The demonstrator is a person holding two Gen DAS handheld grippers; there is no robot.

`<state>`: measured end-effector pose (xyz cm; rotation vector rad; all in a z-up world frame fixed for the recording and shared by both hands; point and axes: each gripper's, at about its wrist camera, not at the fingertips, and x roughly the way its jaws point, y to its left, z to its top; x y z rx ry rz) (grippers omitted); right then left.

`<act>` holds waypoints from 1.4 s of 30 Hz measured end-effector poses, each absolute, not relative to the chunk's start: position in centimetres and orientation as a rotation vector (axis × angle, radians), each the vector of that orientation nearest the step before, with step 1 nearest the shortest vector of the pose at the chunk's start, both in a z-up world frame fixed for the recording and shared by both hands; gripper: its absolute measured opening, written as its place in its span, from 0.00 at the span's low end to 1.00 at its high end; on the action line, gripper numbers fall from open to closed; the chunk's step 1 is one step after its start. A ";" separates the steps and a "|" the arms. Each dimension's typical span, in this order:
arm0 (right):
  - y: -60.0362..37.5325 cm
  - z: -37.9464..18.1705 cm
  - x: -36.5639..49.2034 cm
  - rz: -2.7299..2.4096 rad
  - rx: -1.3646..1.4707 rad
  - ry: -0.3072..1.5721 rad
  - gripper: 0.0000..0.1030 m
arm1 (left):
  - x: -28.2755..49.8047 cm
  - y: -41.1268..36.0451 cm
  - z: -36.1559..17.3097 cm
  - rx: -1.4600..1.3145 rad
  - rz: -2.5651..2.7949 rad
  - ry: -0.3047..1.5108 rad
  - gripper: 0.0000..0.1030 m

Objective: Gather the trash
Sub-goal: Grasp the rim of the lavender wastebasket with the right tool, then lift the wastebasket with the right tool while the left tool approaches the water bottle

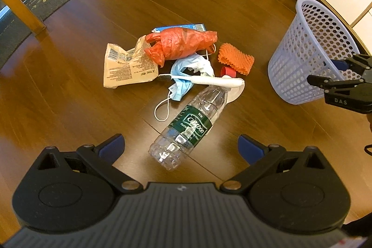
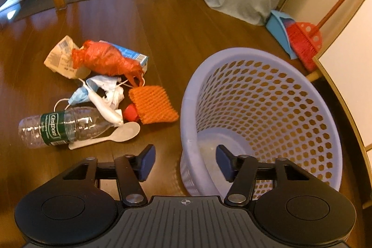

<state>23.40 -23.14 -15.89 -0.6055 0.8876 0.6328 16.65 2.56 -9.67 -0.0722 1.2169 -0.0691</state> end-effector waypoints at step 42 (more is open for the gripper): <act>-21.2 -17.9 23.7 0.697 -0.797 0.726 0.03 | 21.4 2.7 -8.6 0.045 -0.254 1.160 0.99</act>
